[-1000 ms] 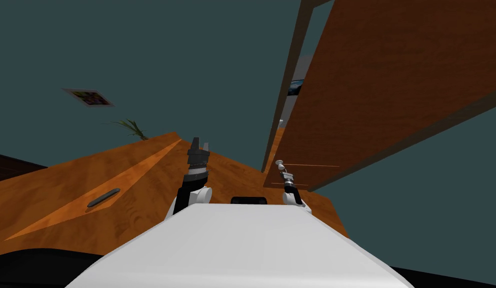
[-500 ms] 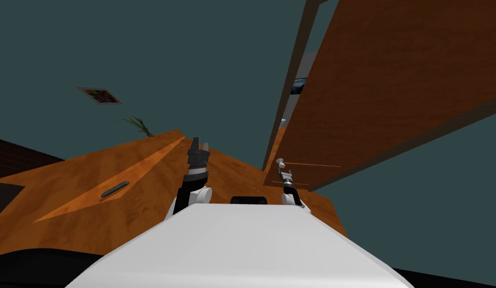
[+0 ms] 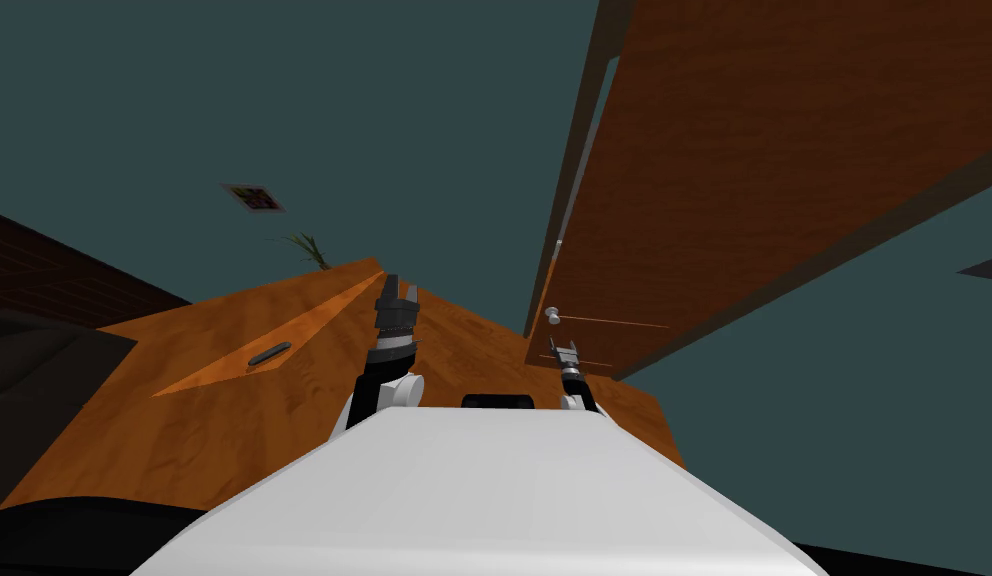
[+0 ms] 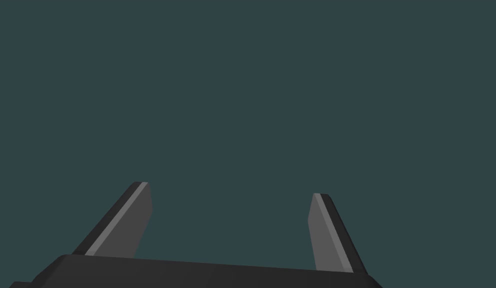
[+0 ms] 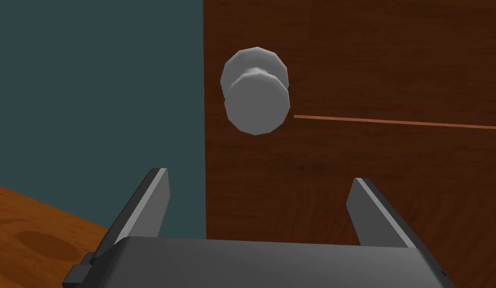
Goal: Pull the door open
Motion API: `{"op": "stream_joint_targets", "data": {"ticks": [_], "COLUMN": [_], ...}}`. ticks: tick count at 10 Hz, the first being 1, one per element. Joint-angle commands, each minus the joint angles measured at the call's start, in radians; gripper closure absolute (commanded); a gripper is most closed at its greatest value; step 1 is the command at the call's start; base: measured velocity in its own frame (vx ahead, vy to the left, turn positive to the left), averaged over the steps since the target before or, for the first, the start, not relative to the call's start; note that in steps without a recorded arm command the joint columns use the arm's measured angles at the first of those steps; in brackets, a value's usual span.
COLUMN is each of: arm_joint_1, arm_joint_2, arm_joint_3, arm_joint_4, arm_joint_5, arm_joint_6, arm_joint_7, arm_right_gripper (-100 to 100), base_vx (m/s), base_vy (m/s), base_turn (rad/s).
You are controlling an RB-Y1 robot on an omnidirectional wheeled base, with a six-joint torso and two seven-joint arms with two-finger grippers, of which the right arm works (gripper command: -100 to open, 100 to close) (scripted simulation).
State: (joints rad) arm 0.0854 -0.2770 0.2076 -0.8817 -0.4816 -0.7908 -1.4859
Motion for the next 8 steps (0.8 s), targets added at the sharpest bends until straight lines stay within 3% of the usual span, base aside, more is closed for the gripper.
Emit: {"op": "stream_joint_targets", "data": {"ticks": [1, 2, 8], "arm_joint_1": [0.0, 0.004, 0.016], "arm_joint_2": [0.0, -0.02, -0.079], "arm_joint_3": [0.0, -0.013, -0.058], "arm_joint_4": [0.0, 0.023, 0.087], "arm_joint_5": [0.0, -0.009, -0.037], "arm_joint_6": [0.0, -0.022, -0.075], "arm_joint_7": [0.0, -0.026, -0.093], "arm_right_gripper": [-100, -100, -100], "base_vx": [-0.099, 0.134, 0.226], "base_vy": [-0.056, 0.021, 0.015], "base_turn": [0.019, 0.229, 0.145]}}
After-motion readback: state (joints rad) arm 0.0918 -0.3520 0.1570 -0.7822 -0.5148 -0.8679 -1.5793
